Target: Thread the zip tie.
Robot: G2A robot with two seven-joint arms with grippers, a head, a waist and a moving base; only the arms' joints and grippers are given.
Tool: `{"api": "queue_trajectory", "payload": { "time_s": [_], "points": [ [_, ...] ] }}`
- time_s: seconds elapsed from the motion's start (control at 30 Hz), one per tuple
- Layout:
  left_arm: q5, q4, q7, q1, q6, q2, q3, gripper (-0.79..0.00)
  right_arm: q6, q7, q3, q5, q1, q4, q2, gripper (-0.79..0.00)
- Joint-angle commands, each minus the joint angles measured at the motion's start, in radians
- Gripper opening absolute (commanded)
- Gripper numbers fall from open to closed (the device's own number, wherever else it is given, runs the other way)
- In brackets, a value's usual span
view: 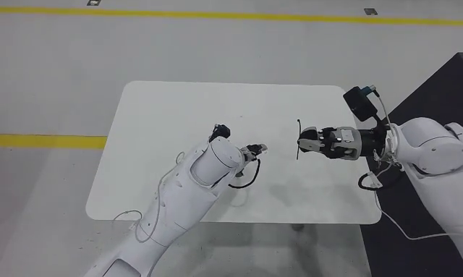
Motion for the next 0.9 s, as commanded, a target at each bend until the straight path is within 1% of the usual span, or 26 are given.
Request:
{"api": "queue_trajectory", "payload": {
  "time_s": [0.0, 0.07, 0.13, 0.27, 0.33, 0.4, 0.47, 0.5, 0.53, 0.6, 0.67, 0.7, 0.83, 0.87],
  "points": [
    [0.001, 0.009, 0.019, 0.001, 0.001, -0.001, -0.014, 0.000, 0.000, 0.000, 0.000, 0.000, 0.000, 0.000, 0.000, -0.785],
    [0.012, 0.025, 0.039, 0.004, 0.001, -0.003, -0.025, 0.000, 0.000, 0.000, 0.000, 0.000, 0.000, 0.000, 0.000, -0.785],
    [0.035, 0.024, 0.034, 0.004, 0.001, -0.006, -0.011, 0.000, 0.000, 0.000, 0.000, 0.000, 0.000, 0.000, 0.000, -0.785],
    [0.067, 0.064, 0.018, -0.001, 0.001, -0.013, -0.008, -0.058, 0.000, 0.000, 0.000, 0.000, 0.000, 0.000, 0.000, -0.785],
    [0.079, 0.079, 0.002, -0.003, 0.001, -0.017, -0.014, -0.129, 0.000, 0.000, 0.000, 0.000, 0.000, 0.000, 0.000, -0.785],
    [0.103, 0.084, -0.021, -0.007, 0.001, -0.019, -0.015, -0.120, 0.000, 0.000, 0.000, 0.000, 0.000, 0.000, 0.000, -0.785],
    [0.131, 0.092, -0.038, -0.004, 0.001, -0.021, -0.025, -0.154, 0.000, 0.000, 0.000, 0.000, 0.000, 0.000, 0.000, -0.785],
    [0.143, 0.091, -0.051, -0.003, 0.001, -0.022, -0.030, -0.151, 0.000, 0.000, 0.000, 0.000, 0.000, 0.000, 0.000, -0.785],
    [0.163, 0.088, -0.058, 0.000, 0.001, -0.022, -0.035, -0.145, 0.000, 0.000, 0.000, 0.000, 0.000, 0.000, 0.000, -0.785],
    [0.195, 0.073, -0.084, 0.010, 0.001, -0.024, -0.048, -0.200, 0.000, 0.000, 0.000, 0.000, 0.000, 0.000, 0.000, -0.785],
    [0.237, 0.057, -0.100, 0.030, 0.001, -0.024, -0.076, -0.163, 0.000, 0.000, 0.000, 0.000, 0.000, 0.000, 0.000, -0.785],
    [0.255, 0.045, -0.115, 0.043, 0.001, -0.024, -0.090, -0.163, 0.000, 0.000, 0.000, 0.000, 0.000, 0.000, 0.000, -0.785],
    [0.369, -0.005, -0.184, 0.092, 0.001, -0.028, -0.141, -0.222, 0.000, 0.000, 0.000, 0.000, 0.000, 0.000, 0.000, -0.785],
    [0.400, -0.024, -0.207, 0.109, 0.001, -0.030, -0.155, -0.222, 0.000, 0.000, 0.000, 0.000, 0.000, 0.000, 0.000, -0.785]
  ]
}}
